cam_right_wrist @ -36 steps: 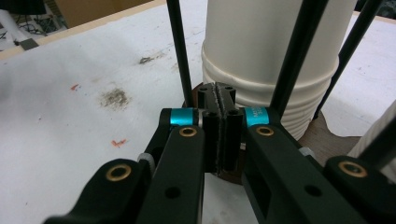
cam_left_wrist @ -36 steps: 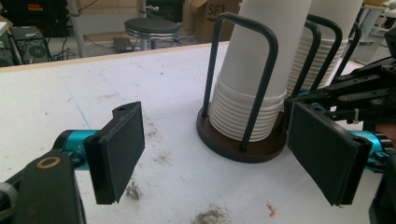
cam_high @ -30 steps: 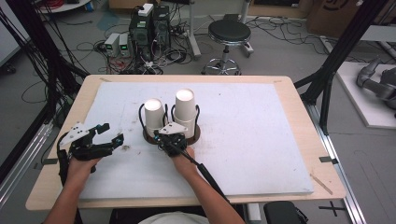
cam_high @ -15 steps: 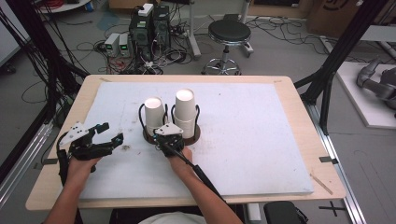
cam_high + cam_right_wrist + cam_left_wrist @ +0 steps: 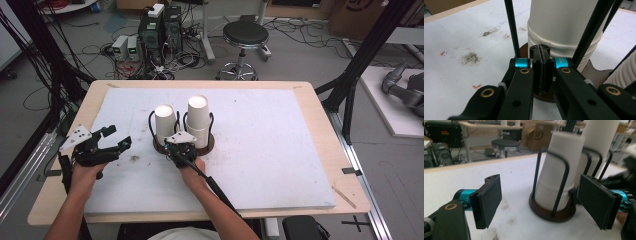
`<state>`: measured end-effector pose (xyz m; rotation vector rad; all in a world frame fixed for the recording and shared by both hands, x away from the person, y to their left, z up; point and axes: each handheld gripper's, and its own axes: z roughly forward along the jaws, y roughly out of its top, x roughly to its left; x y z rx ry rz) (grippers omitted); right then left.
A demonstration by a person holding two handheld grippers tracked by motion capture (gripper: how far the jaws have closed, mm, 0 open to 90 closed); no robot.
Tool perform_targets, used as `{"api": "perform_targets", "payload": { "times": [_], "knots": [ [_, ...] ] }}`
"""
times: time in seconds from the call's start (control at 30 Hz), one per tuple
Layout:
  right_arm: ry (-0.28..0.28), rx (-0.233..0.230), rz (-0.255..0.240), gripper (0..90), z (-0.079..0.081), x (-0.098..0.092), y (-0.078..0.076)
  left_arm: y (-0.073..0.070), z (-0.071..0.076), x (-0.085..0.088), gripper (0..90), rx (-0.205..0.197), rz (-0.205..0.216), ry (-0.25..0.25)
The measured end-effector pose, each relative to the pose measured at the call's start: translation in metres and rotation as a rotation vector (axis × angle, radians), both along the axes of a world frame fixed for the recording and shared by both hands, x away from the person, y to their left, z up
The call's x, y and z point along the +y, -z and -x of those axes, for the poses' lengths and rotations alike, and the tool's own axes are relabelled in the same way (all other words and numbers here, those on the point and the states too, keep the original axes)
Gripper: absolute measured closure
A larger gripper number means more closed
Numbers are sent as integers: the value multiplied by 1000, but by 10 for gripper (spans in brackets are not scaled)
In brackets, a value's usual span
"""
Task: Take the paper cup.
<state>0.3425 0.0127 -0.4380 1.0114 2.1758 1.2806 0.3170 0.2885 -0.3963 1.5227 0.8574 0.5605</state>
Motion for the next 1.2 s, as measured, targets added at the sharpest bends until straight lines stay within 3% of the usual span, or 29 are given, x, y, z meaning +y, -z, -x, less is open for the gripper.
{"api": "perform_targets", "payload": {
  "times": [0.13, 0.37, 0.63, 0.9, 1.2],
  "knots": [
    [0, 6, -5, 900, 0, 0, 0, -19, -9, -6, 198, -25, 17, 45],
    [1, 18, -26, 900, -2, 0, 1, -42, -29, -21, 196, -4, -7, 128],
    [-5, 21, -34, 900, -3, 0, 1, -47, -49, -40, 196, 29, 5, 178],
    [-8, 27, -36, 900, -3, 0, 1, -46, -69, -64, 196, 64, -38, 213],
    [-17, 28, -34, 900, -4, -1, 1, -39, -76, -73, 196, 99, -50, 220]
  ]
}}
